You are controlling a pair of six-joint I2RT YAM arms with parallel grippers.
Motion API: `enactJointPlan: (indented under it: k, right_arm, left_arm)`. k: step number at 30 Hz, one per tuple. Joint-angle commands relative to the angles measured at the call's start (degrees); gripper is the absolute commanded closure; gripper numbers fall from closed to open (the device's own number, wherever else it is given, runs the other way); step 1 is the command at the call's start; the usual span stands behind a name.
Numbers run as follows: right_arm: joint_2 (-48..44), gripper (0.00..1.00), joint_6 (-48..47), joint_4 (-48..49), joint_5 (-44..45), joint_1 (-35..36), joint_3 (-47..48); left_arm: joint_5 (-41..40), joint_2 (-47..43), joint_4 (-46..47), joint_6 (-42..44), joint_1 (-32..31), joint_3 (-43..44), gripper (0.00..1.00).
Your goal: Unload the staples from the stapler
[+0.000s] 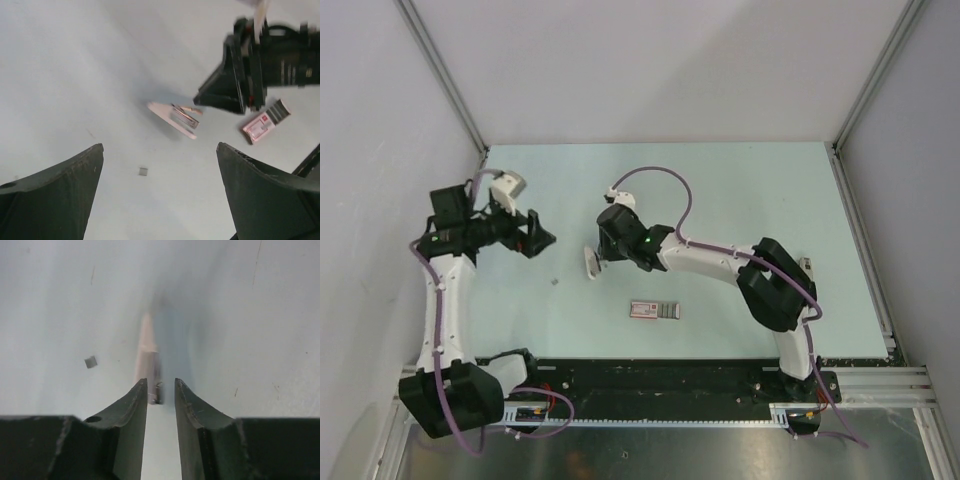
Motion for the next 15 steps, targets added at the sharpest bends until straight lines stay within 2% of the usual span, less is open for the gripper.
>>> enactJointPlan:
  k: [1,9,15]
  right_arm:
    - [1.9,1.00,-2.1,-4.8,4.3,2.8,4.6]
    - [7.3,1.00,-4.3,-10.1,8.4,6.6,11.2]
    - [6.2,0.98,-4.0,-12.1,10.2,6.2,10.8]
  left_arm:
    - [6.2,1.4,-1.2,-5.1,5.0,5.4,0.01]
    - [6.4,3.9,-1.2,-6.3,5.8,4.4,0.00]
    - [5.4,3.1,-1.0,-4.5,5.8,3.3,0.01]
